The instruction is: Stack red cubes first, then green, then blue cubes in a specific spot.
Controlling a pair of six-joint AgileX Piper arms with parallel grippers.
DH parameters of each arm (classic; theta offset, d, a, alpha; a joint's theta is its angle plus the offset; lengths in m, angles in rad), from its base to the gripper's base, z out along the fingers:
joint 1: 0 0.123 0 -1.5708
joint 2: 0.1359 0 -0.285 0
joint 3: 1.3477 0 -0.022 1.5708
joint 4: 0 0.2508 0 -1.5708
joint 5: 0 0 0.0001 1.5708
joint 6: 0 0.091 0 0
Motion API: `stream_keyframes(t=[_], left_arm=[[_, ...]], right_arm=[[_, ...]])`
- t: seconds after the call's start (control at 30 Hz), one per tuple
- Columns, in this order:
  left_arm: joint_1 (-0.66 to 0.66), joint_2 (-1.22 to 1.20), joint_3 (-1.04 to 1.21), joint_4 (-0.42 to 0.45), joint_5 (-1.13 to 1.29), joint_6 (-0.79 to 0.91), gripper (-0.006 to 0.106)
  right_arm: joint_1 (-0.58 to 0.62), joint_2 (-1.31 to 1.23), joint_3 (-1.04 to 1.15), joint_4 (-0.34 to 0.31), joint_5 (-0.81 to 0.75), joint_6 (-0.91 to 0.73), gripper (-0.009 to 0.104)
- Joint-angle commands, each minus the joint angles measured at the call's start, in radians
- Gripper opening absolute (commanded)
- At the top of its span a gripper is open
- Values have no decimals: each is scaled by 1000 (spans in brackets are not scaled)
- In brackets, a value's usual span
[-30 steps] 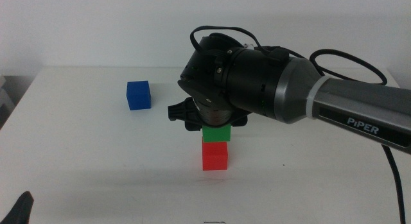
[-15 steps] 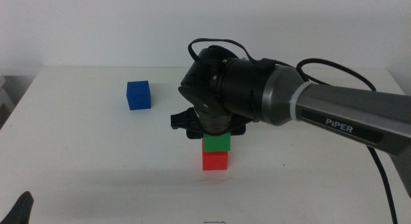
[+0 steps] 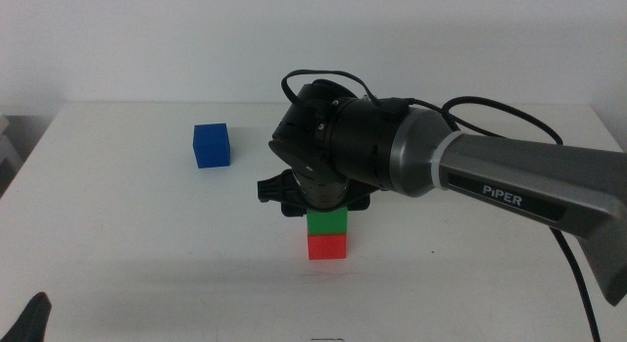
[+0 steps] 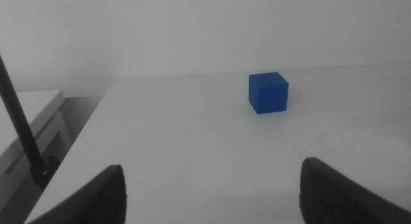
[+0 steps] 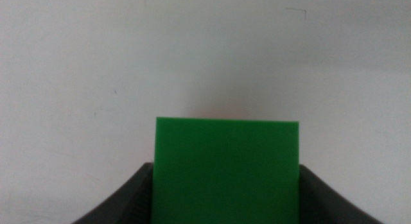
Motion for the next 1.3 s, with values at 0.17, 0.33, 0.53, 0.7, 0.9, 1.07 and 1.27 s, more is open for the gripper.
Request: stream_keyframes(t=[0.17, 0.33, 0.53, 0.7, 0.9, 1.07, 1.27], left_arm=[[0, -19, -4, -4, -81, -12, 91], [0, -19, -4, -4, -81, -12, 91], [0, -19, -4, -4, -81, -12, 91], [0, -19, -4, -4, -81, -12, 91], [0, -19, -4, -4, -81, -12, 91], [0, -19, -4, -4, -81, -12, 91], [0, -19, -4, -4, -81, -12, 91]], right_arm=[[-6, -52, -28, -32, 17, -25, 44], [-5, -52, -28, -23, 17, -38, 81], [-5, -54, -28, -10, 19, -38, 94], [7, -97, -28, -20, 40, -38, 94], [19, -157, -28, -48, 110, -38, 94], [66, -262, -28, -62, 125, -57, 94], [85, -464, -22, 13, 140, -216, 94]])
